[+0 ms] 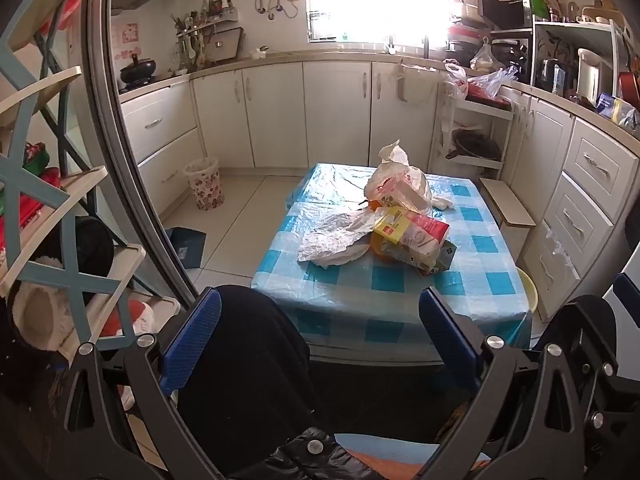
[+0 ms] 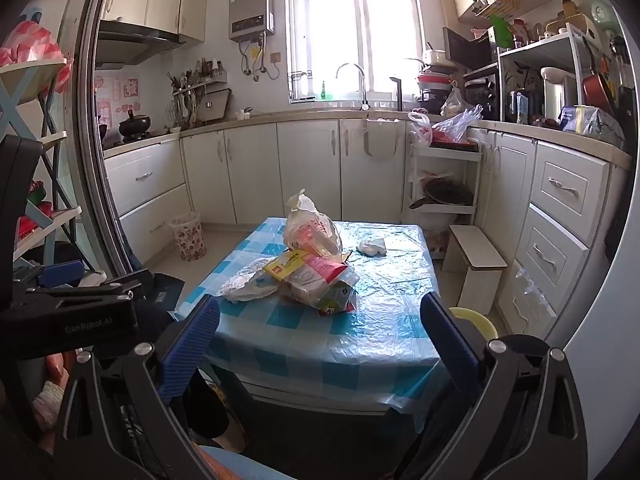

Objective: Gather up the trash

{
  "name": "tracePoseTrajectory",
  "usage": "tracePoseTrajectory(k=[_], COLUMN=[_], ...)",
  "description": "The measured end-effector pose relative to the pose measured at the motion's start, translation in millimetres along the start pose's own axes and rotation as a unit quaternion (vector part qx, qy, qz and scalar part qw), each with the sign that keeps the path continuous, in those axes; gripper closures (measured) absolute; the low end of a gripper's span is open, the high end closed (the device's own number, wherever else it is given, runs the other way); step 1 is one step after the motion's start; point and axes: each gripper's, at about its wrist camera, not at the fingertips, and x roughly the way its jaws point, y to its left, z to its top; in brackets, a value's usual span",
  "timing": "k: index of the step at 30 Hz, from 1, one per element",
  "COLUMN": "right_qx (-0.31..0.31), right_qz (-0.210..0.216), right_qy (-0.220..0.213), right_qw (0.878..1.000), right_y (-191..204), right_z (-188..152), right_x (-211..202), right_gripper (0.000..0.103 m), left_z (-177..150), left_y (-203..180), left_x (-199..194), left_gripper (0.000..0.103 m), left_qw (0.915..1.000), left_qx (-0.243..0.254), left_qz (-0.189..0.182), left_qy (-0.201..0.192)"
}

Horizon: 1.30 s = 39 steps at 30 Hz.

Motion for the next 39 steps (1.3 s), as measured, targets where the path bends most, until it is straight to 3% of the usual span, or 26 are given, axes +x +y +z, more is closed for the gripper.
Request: tracePoseTrajectory(k=[20,29,32,39], right_qx=[0.002,0.002,0.001,-0.002], right_qz=[0.003,0.006,0.007,0.009], right_qy=[-0.002,0.003,0.007,0.009], right_qw=[1.0,1.0,1.0,1.0], right_y=[0.4,-0.1,0.7,-0.8], right_z=[-2.1,-3.7,-4.0,-1.4], right_x=[3.8,7.2,9.6,16.4], right_gripper=[0.007,0.007,0.007,0.007], left_z=[-4.6,-5.6,-6.6,-6.0], left_y=[-1.5,-0.4,-1.9,-1.3], left_x=[9.7,14.5,18.8,29.8], left_gripper=[0.008,0.008,0.008,0.008], left_qw=[0.9999,0.9999,0.9999,0.9998], left_qx=[-0.002,-0.004,0.0,-0.002], left_qz=[0.005,0.006,0.008,0.006], left_qy=[0.016,-0.014,0.008,0.018])
